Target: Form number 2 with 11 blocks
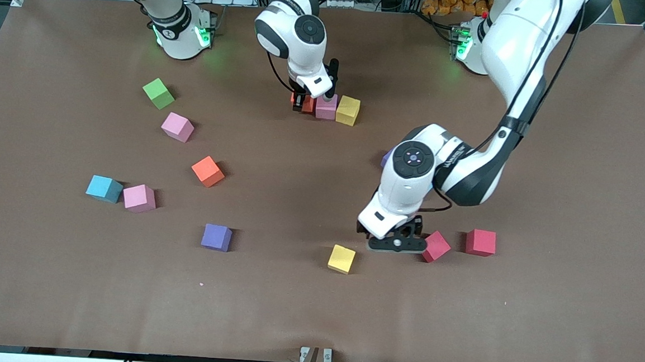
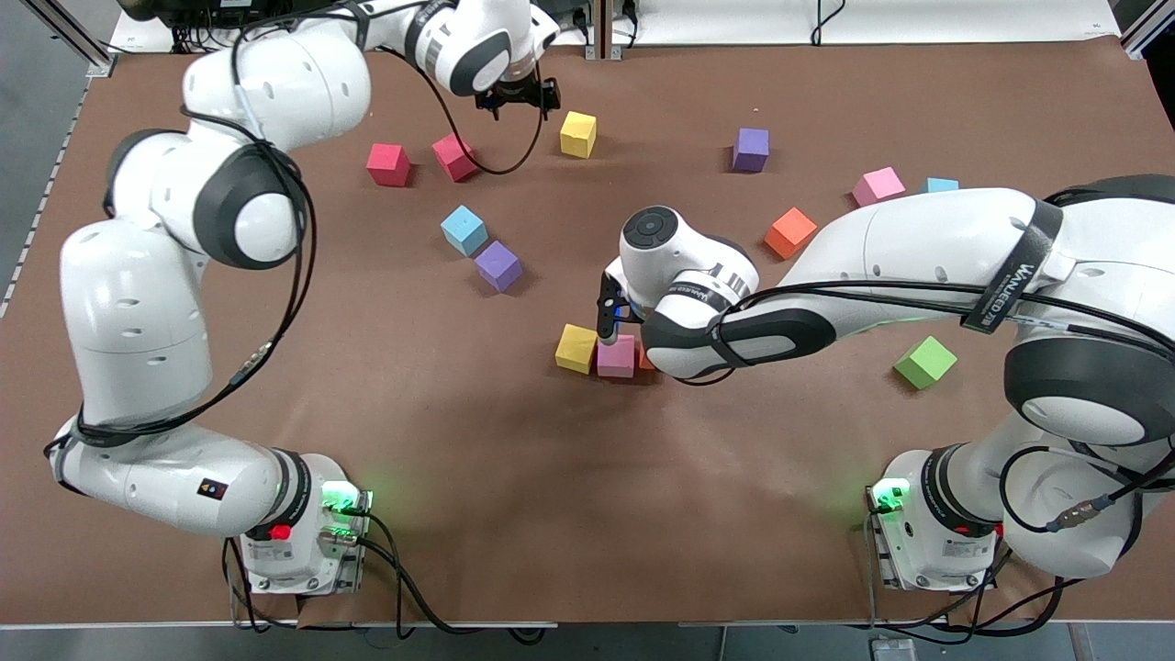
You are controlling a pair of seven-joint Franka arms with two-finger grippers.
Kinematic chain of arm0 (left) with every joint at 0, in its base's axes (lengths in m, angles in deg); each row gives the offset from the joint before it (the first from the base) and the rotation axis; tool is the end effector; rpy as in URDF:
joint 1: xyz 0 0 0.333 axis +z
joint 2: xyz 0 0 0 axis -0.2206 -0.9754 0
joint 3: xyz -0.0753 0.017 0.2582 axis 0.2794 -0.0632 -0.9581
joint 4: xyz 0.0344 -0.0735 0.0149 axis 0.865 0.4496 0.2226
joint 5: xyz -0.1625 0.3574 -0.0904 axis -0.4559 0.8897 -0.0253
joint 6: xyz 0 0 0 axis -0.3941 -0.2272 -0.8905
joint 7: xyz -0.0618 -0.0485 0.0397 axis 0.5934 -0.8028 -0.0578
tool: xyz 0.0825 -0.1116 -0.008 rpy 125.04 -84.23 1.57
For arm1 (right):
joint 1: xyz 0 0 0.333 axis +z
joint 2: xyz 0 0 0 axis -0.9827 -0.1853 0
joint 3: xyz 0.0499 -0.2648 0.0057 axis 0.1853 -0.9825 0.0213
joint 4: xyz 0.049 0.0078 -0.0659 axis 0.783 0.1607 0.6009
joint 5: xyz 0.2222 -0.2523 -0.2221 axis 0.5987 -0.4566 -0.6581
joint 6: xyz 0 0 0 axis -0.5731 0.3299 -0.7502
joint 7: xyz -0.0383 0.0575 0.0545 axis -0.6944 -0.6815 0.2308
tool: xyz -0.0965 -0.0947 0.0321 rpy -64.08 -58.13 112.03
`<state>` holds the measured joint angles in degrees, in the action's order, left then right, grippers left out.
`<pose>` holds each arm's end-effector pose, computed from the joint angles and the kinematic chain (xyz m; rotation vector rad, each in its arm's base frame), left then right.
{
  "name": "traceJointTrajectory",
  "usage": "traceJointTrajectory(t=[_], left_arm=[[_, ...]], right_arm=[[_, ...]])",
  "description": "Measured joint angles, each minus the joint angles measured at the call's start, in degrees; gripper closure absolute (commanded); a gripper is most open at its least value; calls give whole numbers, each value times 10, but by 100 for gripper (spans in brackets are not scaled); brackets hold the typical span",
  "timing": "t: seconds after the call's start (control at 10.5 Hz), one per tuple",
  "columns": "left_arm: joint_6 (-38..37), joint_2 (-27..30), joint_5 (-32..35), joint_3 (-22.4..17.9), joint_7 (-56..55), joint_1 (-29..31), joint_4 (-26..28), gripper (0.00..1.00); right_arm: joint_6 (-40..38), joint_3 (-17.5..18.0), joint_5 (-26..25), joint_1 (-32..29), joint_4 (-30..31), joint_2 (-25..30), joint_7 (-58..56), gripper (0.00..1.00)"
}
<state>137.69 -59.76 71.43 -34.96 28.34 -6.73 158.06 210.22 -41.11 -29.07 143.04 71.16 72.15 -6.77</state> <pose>0.6286 -0.3800 0.2336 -3.1160 0.0730 -0.3098 0.2614 0.4437 0.1420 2.2802 2.0985 -0.2556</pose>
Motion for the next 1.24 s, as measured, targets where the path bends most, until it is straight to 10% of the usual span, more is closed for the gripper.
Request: traceJointTrajectory(t=[0.48, 1.24], left_arm=[[9, -102, 0, 0, 70, -18, -126, 0], [126, -174, 0, 0, 70, -27, -159, 0]], right_arm=[[14, 0, 0, 5, -2, -13, 0, 59], [25, 0, 0, 10, -15, -42, 2, 59]])
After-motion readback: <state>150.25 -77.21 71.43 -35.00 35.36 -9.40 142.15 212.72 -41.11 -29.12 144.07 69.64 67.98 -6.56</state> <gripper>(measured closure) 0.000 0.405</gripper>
